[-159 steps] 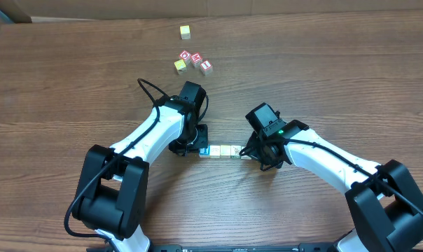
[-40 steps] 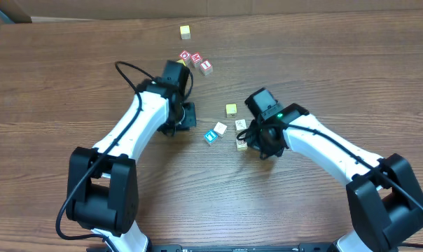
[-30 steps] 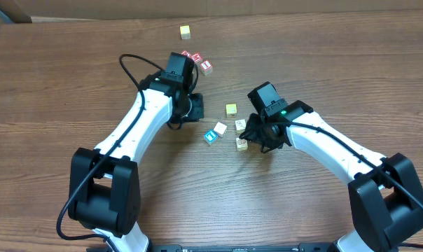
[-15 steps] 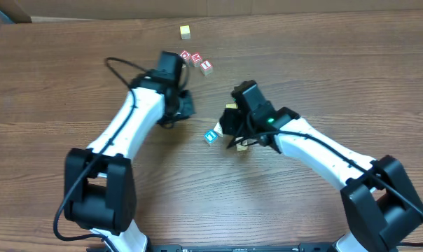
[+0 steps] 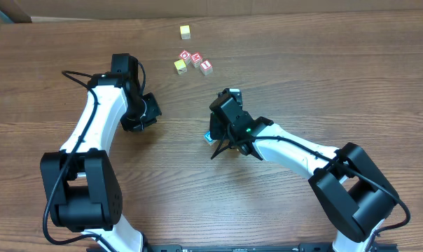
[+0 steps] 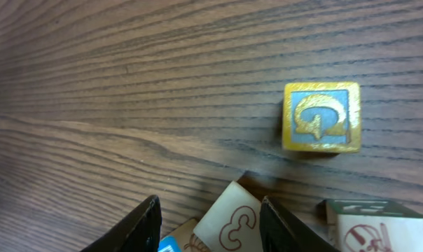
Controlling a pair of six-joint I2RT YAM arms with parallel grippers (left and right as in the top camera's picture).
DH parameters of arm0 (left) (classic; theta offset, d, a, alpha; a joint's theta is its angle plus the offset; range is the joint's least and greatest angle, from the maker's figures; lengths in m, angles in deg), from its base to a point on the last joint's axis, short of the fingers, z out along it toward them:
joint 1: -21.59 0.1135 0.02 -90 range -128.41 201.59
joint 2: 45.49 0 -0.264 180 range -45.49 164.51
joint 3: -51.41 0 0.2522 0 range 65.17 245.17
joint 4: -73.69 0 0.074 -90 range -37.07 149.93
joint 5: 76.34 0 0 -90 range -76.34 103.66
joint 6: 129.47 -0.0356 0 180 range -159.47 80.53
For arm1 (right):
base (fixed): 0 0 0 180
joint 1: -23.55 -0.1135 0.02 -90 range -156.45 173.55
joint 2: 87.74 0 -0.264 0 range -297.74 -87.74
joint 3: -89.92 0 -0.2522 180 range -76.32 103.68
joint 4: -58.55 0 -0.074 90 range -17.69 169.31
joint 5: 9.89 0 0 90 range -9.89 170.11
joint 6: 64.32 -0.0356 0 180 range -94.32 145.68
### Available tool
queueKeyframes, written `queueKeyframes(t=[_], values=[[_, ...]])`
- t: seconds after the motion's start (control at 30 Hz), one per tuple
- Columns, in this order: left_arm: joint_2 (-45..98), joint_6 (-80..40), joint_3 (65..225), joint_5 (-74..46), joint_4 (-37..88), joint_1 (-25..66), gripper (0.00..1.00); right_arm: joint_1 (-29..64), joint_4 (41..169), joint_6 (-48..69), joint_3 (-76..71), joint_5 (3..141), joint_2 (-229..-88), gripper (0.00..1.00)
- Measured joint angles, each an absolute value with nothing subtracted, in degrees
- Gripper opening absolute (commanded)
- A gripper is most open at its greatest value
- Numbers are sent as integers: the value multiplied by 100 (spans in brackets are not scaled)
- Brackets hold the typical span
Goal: Flip 5 blocks
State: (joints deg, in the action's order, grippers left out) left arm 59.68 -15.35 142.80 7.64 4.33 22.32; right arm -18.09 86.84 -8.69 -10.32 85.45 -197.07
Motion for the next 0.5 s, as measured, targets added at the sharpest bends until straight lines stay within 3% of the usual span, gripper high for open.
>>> queueKeyframes(t=[0.5], values=[[5968, -1594, 14245, 718, 346, 1677, 14, -1805, 8697, -861, -988, 8025, -19697, 52]])
